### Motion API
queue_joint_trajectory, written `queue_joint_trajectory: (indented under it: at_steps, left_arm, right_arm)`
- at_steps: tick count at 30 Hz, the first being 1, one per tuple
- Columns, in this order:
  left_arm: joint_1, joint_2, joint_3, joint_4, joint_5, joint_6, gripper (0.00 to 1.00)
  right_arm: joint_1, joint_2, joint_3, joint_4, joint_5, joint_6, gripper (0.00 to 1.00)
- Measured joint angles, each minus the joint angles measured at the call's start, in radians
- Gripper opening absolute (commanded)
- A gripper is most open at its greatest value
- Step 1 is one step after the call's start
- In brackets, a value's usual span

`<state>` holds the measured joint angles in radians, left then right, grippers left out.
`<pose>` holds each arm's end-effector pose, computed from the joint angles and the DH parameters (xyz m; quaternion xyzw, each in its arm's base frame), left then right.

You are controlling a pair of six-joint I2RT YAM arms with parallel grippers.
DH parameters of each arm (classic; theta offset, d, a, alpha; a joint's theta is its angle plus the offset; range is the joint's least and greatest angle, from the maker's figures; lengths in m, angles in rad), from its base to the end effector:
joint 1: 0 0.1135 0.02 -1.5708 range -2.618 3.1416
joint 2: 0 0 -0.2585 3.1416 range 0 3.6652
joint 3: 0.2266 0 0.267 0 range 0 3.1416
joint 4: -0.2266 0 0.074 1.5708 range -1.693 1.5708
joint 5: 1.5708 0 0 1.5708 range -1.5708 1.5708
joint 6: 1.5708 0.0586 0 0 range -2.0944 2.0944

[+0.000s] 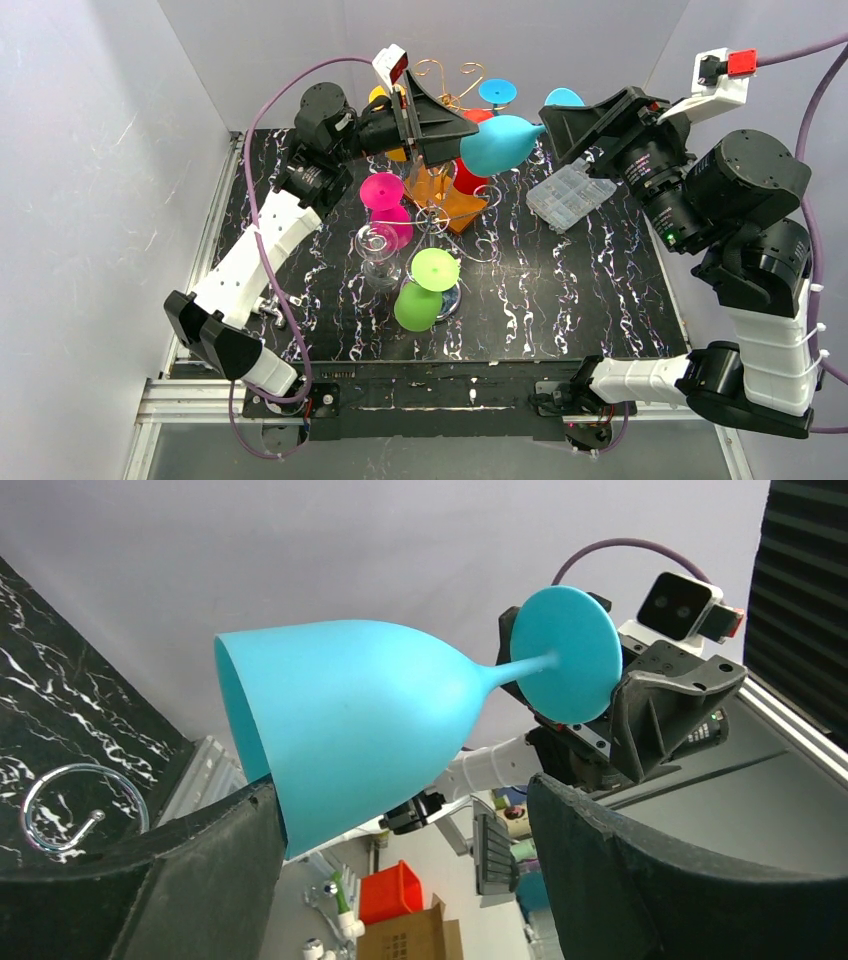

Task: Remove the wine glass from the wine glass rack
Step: Place the wine glass at the center of the board.

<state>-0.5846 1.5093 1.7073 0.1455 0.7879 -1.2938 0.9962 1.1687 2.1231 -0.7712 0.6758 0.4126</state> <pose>0.2740 -0.2311 0.5203 0.1097 0.6076 -0.7398 0.2673 0.1058 0.0959 0.6202 0.0705 0.6511 0.3082 0.6900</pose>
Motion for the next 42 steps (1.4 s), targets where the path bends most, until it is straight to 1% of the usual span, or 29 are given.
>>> queue_joint_trajectory:
  at_steps: [3, 6, 10, 16, 18, 23, 25, 26, 28, 29, 32, 34, 38, 42]
  left_arm:
    - [0.000, -0.010, -0.032, 0.050, 0.013, -0.046, 0.81]
    - [0.000, -0.011, -0.047, 0.094, 0.018, -0.096, 0.78]
    - [0.001, -0.011, -0.050, 0.158, 0.021, -0.166, 0.69]
    - [0.008, -0.013, -0.050, 0.317, 0.018, -0.313, 0.49]
    - [0.014, -0.018, -0.050, 0.361, 0.017, -0.355, 0.40]
    - [0.047, -0.048, -0.051, 0.406, 0.016, -0.414, 0.12]
    - [0.057, -0.069, -0.063, 0.416, 0.013, -0.426, 0.02]
    - [0.059, -0.077, -0.069, 0.420, 0.011, -0.435, 0.00]
    - [0.059, -0.093, -0.074, 0.441, 0.002, -0.449, 0.00]
    - [0.059, -0.098, -0.076, 0.447, -0.001, -0.454, 0.00]
    - [0.059, -0.113, -0.077, 0.460, -0.013, -0.462, 0.00]
    - [0.059, -0.114, -0.077, 0.460, -0.013, -0.463, 0.00]
    - [0.049, -0.116, -0.074, 0.452, -0.013, -0.447, 0.00]
    - [0.048, -0.119, -0.053, 0.393, -0.015, -0.390, 0.00]
  right_arm:
    - [0.000, -0.010, -0.021, 0.026, -0.002, 0.004, 0.51]
    - [0.000, -0.019, -0.044, 0.053, -0.004, 0.009, 0.51]
    - [0.000, -0.045, -0.095, 0.117, -0.016, 0.026, 0.52]
    - [0.000, -0.117, -0.203, 0.256, -0.042, 0.063, 0.52]
    - [0.000, -0.135, -0.242, 0.316, -0.055, 0.077, 0.52]
    - [0.000, -0.146, -0.307, 0.444, -0.085, 0.121, 0.53]
    - [0.000, -0.148, -0.322, 0.478, -0.098, 0.138, 0.54]
    - [0.000, -0.148, -0.328, 0.489, -0.103, 0.144, 0.55]
    - [0.000, -0.149, -0.334, 0.495, -0.108, 0.162, 0.60]
    - [0.000, -0.149, -0.334, 0.499, -0.113, 0.169, 0.65]
    - [0.001, -0.152, -0.336, 0.513, -0.132, 0.184, 0.87]
    - [0.003, -0.161, -0.351, 0.519, -0.139, 0.186, 0.97]
    - [0.002, -0.164, -0.401, 0.472, -0.134, 0.145, 0.98]
    - [0.002, -0.144, -0.437, 0.446, -0.133, 0.130, 0.98]
